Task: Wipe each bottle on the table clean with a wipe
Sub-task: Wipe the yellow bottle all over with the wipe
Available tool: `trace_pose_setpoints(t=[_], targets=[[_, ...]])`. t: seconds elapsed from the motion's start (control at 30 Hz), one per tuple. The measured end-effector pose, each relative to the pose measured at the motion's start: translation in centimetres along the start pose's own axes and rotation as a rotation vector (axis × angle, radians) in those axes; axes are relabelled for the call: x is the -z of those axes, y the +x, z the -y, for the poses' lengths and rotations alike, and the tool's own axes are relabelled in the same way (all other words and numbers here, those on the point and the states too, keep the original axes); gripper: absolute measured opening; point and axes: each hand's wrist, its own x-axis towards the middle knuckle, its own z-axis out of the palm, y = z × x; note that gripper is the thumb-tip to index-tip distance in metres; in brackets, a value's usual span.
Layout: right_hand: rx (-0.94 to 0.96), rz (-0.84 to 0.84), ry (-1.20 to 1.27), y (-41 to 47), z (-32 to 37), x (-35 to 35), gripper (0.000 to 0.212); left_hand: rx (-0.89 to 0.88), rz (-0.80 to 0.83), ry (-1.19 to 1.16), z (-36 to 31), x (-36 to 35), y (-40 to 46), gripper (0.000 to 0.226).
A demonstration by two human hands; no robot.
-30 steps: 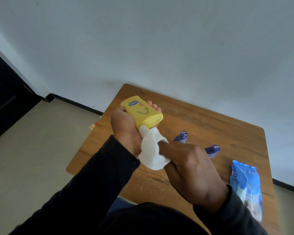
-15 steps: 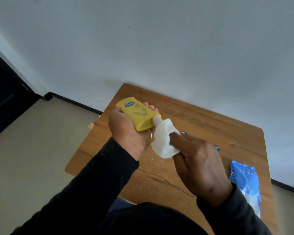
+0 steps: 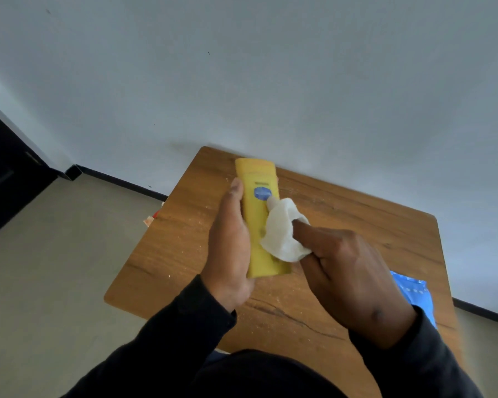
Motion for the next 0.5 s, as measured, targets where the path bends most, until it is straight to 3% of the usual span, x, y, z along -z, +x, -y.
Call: trace_pose_setpoints(t=[0.13,0.27,0.5], targets=[[0.046,0.037,0.030,0.5,0.7,0.7,0.011,0.002,0.138,0.022,0.8,0.4,-0.9,0.074],[-0.005,-0.073,0.048,0.6,0.4,0.9,0.016,-0.001,0.278,0.042,1.2,0.9,-1.3,0.073],[0.083,0.014,0.092,-1.1,1.3,0.0,0.016,-0.093,0.335,0.082,1.0,1.5,-1.1,0.091]])
